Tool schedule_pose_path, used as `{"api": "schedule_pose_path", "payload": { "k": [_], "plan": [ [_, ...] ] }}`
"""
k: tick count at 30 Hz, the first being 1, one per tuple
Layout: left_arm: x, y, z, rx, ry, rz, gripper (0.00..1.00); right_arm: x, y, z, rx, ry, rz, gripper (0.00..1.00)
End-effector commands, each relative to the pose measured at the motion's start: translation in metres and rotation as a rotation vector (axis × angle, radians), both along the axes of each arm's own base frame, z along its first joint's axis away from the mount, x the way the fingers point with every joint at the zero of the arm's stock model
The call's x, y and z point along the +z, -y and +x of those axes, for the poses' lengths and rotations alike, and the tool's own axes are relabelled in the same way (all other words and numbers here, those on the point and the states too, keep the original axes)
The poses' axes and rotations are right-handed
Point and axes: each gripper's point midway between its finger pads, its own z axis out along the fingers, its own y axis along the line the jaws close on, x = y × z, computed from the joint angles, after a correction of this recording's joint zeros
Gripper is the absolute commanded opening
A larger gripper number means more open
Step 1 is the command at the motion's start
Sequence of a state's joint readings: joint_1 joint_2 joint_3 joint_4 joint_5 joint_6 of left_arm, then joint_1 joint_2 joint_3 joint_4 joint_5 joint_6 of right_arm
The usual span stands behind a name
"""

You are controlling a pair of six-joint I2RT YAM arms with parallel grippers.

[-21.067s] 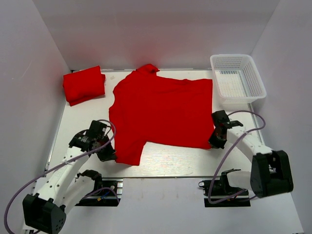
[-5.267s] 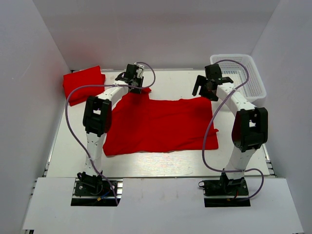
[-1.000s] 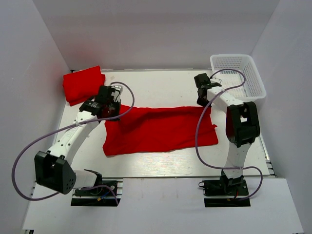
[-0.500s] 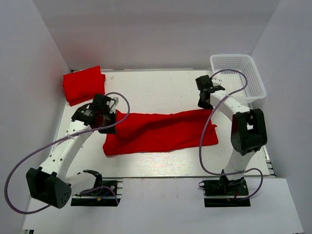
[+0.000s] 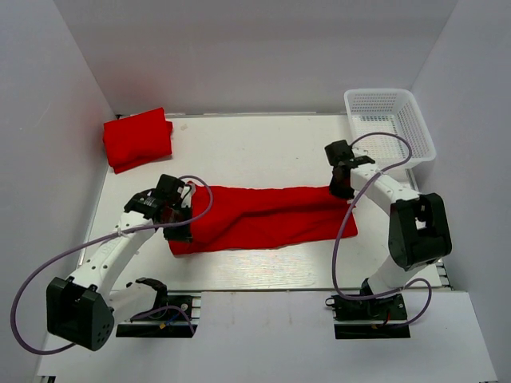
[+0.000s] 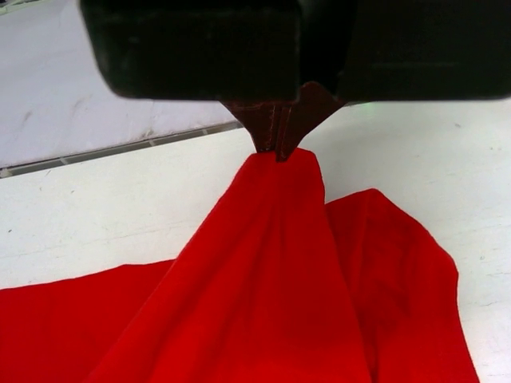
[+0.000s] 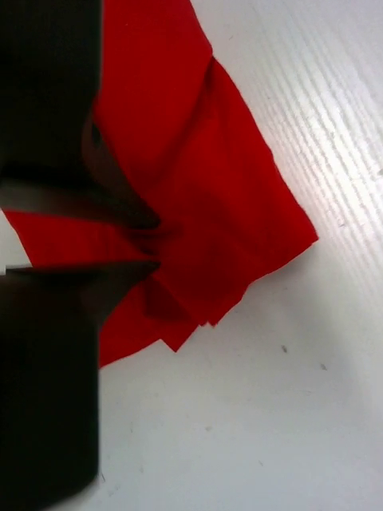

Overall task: Fold and stack the t-shirts
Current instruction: Fold the other side of the tshirt into a rectangle

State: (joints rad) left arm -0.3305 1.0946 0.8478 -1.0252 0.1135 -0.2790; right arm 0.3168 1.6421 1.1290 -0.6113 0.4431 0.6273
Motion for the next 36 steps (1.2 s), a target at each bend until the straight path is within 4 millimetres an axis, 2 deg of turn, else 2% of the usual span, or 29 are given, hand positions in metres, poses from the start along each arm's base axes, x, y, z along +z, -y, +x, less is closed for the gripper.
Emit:
{"api": "schedule_pose_path", "payload": {
  "k": [1,2,4,5,6,7,10,14,18,19,20,21,24,25,26,31,34,35,36],
  "plan": [
    [-0.001,0.004,0.005,0.014,0.043,-0.029,0.00,0.000,0.000,-0.014,-0.003,-0.013,0.016,0.37],
    [-0.001,0.004,0.005,0.014,0.043,-0.029,0.00,-0.001,-0.001,-0.017,0.000,-0.023,0.020,0.43],
    [0.000,0.007,0.004,0.007,0.038,-0.045,0.00,-0.004,0.001,-0.028,0.003,-0.056,0.017,0.46],
    [0.000,0.007,0.004,0.007,0.037,-0.045,0.00,-0.004,0.001,-0.031,0.005,-0.063,0.022,0.52],
    [0.002,0.008,0.006,0.007,0.055,-0.051,0.00,-0.002,0.004,-0.035,0.008,-0.075,0.013,0.76],
    [0.002,0.010,0.006,0.003,0.051,-0.061,0.00,0.003,0.004,-0.039,0.012,-0.073,0.014,0.90],
    [-0.001,0.009,0.006,-0.018,0.044,-0.050,0.00,0.012,0.006,-0.042,0.031,-0.060,0.008,0.90],
    [-0.002,0.001,0.018,0.017,0.030,0.022,0.00,0.034,0.006,-0.031,0.039,-0.003,0.002,0.90],
    [0.005,-0.015,0.030,0.099,0.026,0.122,0.00,0.039,0.002,-0.028,0.042,0.014,0.029,0.90],
    [0.005,-0.016,0.031,0.114,0.029,0.131,0.03,0.039,0.004,-0.028,0.042,0.014,0.019,0.90],
    [0.005,-0.016,0.031,0.114,0.029,0.131,0.17,0.041,0.001,-0.028,0.049,0.018,0.034,0.90],
    [0.006,-0.016,0.031,0.115,0.037,0.127,0.43,0.041,0.001,-0.029,0.048,0.016,0.033,0.90],
    [0.007,-0.021,0.036,0.151,0.053,0.142,0.60,0.043,0.003,-0.029,0.052,0.018,0.021,0.90],
    [0.009,-0.022,0.039,0.155,0.059,0.149,0.77,0.044,0.004,-0.029,0.053,0.020,0.020,0.90],
    [0.011,-0.021,0.044,0.174,0.062,0.151,1.00,0.044,0.004,-0.029,0.054,0.019,0.019,0.90],
    [0.026,-0.016,0.065,0.218,0.117,0.131,1.00,0.049,0.003,-0.028,0.078,0.024,0.017,0.90],
    [0.029,-0.010,0.091,0.230,0.190,0.111,1.00,0.050,0.003,-0.024,0.091,0.050,0.019,0.90],
    [0.032,-0.005,0.109,0.216,0.251,0.093,0.96,0.048,0.001,-0.025,0.103,0.045,0.023,0.90],
    [0.030,-0.003,0.116,0.208,0.267,0.091,0.87,0.047,0.001,-0.025,0.107,0.042,0.023,0.90]
  ]
}}
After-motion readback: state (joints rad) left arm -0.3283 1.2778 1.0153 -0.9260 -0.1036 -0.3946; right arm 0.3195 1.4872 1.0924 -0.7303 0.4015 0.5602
